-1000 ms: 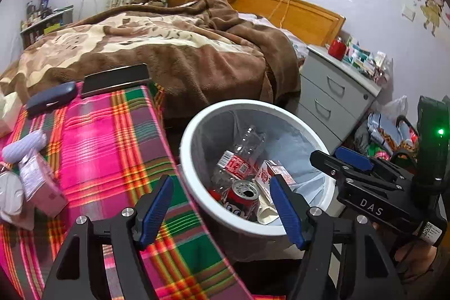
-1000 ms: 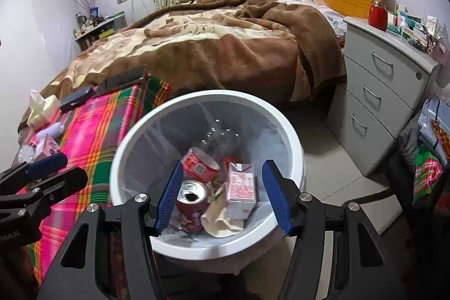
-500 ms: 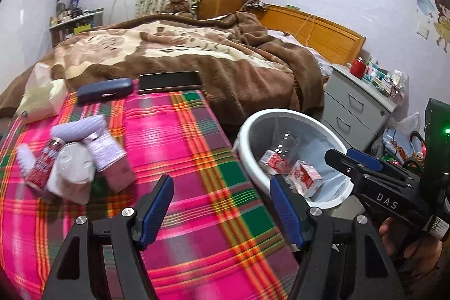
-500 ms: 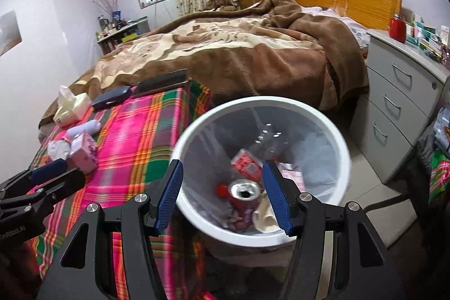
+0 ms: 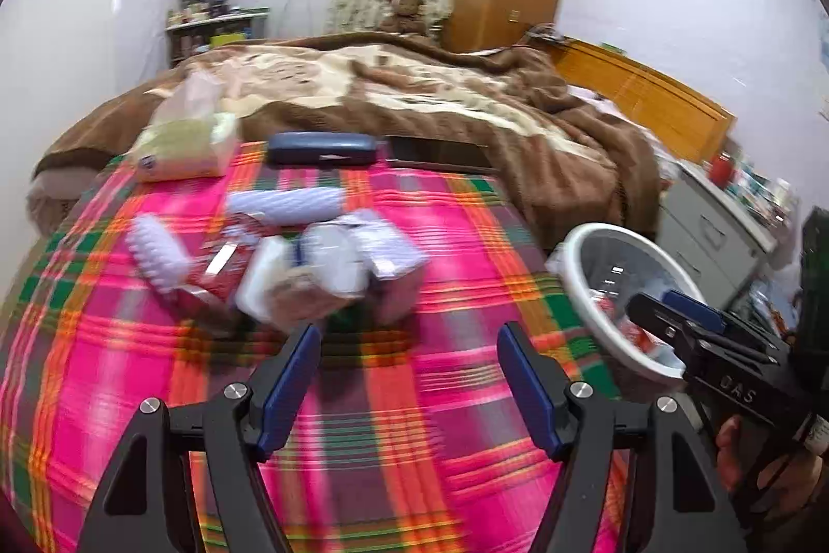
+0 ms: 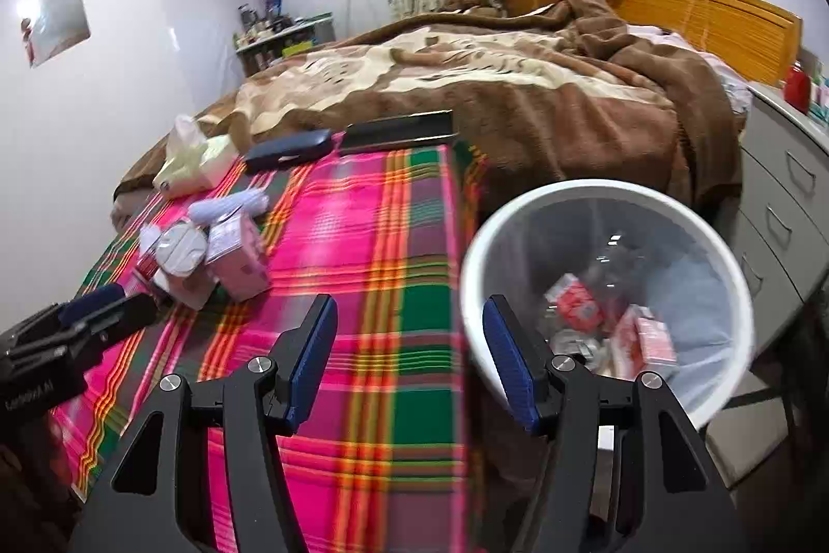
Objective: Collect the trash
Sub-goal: 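Move both tools back over the remaining trash on the sheet, then grasp the white foam net sleeve with the left gripper while the right grasps the purple-printed milk carton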
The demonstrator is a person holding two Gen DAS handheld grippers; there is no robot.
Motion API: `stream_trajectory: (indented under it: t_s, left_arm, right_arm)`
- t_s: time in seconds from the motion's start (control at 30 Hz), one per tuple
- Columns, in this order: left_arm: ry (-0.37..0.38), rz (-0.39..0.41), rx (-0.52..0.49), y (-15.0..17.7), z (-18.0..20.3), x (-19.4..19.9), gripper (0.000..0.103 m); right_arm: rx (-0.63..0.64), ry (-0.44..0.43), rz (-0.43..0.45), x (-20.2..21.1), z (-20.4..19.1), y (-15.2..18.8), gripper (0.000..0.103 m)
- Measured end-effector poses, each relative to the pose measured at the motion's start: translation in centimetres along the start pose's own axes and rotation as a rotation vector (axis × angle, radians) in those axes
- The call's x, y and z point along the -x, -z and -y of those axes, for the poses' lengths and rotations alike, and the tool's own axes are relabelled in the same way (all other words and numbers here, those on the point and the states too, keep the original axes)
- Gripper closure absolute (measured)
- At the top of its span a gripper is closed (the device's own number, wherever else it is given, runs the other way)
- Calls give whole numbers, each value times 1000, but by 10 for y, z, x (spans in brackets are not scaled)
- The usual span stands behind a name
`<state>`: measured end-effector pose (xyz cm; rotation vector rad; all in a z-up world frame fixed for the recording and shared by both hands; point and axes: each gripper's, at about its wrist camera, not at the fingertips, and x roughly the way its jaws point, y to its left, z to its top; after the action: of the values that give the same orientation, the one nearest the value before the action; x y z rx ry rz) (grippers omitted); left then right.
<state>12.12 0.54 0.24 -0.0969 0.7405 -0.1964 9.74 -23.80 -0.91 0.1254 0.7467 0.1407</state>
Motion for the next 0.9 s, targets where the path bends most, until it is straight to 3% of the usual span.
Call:
stream_trajectory:
  t_s: [0.4,0.6,0.9]
  left_arm:
    - [-96,3,76,-1,-71,7,33]
    - [-101,-9,124,-7,-97,2,33]
    - [-136,-28,119,-16,-125,-15,33]
  right_arm:
    - [111,-44,-42,-16,-50,-5,43]
    - [119,-66,-58,-30,-68,-13,43]
    - [144,-89,-75,-54,-86,-24,43]
